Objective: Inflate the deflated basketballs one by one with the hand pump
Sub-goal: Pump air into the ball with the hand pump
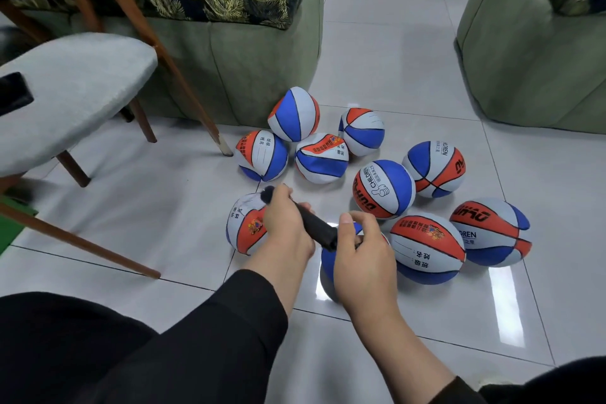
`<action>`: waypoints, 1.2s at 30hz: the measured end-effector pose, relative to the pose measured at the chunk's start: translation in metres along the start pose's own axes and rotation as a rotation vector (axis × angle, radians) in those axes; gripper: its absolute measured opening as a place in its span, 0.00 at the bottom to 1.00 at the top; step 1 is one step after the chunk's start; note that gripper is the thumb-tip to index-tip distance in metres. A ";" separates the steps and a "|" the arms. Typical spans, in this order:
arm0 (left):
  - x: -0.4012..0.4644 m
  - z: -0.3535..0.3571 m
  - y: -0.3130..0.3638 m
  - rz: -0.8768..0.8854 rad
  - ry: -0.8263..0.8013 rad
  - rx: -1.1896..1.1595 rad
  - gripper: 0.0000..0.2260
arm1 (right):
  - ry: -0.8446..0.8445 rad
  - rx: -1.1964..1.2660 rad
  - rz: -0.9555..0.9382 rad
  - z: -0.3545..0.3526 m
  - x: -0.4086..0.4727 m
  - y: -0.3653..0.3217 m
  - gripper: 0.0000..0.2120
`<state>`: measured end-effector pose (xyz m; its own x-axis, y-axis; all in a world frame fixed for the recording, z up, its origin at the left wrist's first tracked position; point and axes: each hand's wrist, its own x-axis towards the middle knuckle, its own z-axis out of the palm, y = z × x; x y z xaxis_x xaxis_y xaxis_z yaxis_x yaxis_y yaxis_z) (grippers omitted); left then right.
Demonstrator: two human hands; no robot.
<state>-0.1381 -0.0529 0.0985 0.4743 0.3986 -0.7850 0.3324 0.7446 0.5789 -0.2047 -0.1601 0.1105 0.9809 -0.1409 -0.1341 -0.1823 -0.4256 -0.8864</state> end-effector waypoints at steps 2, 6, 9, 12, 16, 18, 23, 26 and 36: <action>-0.003 -0.002 -0.006 -0.016 -0.011 -0.007 0.09 | -0.013 -0.021 -0.006 0.002 0.001 0.000 0.17; 0.001 -0.005 0.005 -0.007 -0.019 0.037 0.08 | -0.069 -0.035 -0.009 0.006 -0.005 -0.002 0.15; 0.011 -0.009 0.028 0.023 0.014 0.019 0.08 | -0.025 0.028 -0.028 0.002 -0.009 -0.002 0.13; 0.021 -0.012 0.044 0.058 0.028 -0.013 0.08 | -0.015 0.063 -0.027 -0.003 -0.011 -0.003 0.11; 0.011 -0.005 0.021 0.023 -0.042 0.013 0.10 | 0.005 0.026 -0.017 0.000 -0.008 -0.004 0.09; 0.002 -0.001 0.002 0.016 -0.053 0.027 0.09 | 0.025 0.011 0.010 0.003 -0.005 0.001 0.10; -0.003 -0.002 -0.001 0.034 -0.030 0.055 0.09 | -0.020 0.011 0.034 0.005 -0.002 0.002 0.11; 0.001 -0.003 0.012 0.022 -0.039 0.072 0.09 | -0.050 0.030 0.012 0.005 -0.004 -0.003 0.09; 0.003 -0.003 0.015 0.008 -0.024 0.023 0.09 | 0.018 0.052 -0.002 0.000 -0.005 -0.003 0.11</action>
<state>-0.1343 -0.0390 0.1038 0.4965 0.3909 -0.7751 0.3469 0.7291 0.5899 -0.2092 -0.1578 0.1140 0.9799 -0.1559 -0.1245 -0.1757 -0.3787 -0.9087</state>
